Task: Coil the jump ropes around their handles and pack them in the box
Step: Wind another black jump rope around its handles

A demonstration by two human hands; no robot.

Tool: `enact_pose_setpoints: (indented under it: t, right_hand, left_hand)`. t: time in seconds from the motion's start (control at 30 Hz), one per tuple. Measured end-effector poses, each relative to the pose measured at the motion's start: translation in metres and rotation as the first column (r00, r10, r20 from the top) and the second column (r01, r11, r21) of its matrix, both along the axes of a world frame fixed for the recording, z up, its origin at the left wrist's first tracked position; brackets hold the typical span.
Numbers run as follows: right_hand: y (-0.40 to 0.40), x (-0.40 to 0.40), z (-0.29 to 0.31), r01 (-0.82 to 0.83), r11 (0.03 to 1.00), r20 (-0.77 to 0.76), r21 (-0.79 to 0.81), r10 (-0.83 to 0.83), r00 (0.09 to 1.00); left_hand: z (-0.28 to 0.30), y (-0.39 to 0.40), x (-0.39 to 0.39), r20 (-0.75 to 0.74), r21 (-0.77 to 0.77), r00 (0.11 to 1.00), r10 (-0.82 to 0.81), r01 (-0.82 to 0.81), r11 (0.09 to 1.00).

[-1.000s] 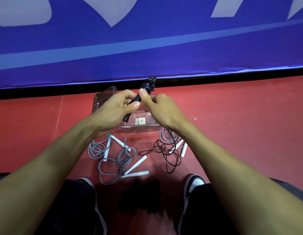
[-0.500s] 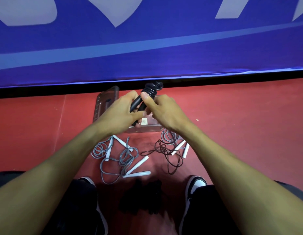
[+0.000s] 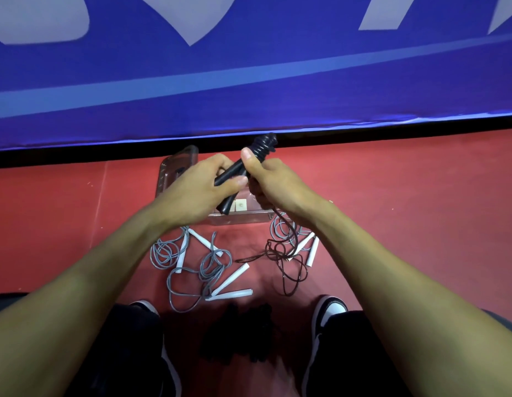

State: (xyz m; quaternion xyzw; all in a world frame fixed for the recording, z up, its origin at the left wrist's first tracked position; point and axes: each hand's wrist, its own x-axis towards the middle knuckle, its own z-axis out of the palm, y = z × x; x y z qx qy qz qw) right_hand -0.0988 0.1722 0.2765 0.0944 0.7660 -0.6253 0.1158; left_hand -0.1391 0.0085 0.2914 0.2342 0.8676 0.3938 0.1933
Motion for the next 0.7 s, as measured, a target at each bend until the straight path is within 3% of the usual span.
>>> enact_pose_setpoints:
  t: [0.1,0.17,0.23,0.3,0.37,0.43,0.5,0.63,0.7]
  right_hand:
    - [-0.002,0.002,0.003,-0.001,0.999,0.003,0.054,0.001,1.0]
    - [-0.001,0.003,0.006,-0.003,0.981,-0.04,0.195,0.011,0.999]
    - [-0.001,0.004,0.008,-0.024,0.935,-0.083,0.353,0.056,0.995]
    - [-0.002,0.007,0.01,-0.028,0.91,-0.084,0.414,0.069,0.994]
    - [-0.003,0.008,0.011,-0.005,0.905,-0.069,0.425,0.038,0.997]
    - [-0.004,0.007,0.011,0.011,0.911,-0.055,0.412,0.013,0.998]
    - [-0.005,0.005,0.009,0.013,0.942,-0.052,0.335,0.004,0.999]
    - [-0.005,0.002,0.002,0.045,0.988,-0.033,0.148,-0.04,0.999]
    - [-0.003,0.001,0.002,0.031,0.999,0.003,0.03,-0.032,0.999]
  left_hand:
    - [0.002,-0.002,0.002,-0.05,0.021,0.997,0.059,-0.058,0.998]
    - [0.004,-0.001,0.003,-0.057,0.018,0.995,0.085,-0.084,0.996]
    - [0.005,0.0,0.005,0.009,0.021,0.998,0.065,-0.065,0.998]
    - [0.002,0.001,0.009,0.085,0.054,0.996,0.027,-0.032,0.998]
    - [-0.002,0.003,0.011,0.005,0.027,0.998,0.059,-0.059,0.998]
    - [-0.007,0.004,0.011,-0.161,-0.026,0.981,0.108,-0.113,0.993]
    - [-0.008,0.007,0.012,-0.2,-0.001,0.975,0.093,-0.095,0.995]
    - [-0.01,0.012,0.012,-0.133,-0.096,0.991,-0.015,0.002,0.995]
    - [-0.011,0.01,0.007,0.006,-0.093,1.0,-0.003,0.004,0.996]
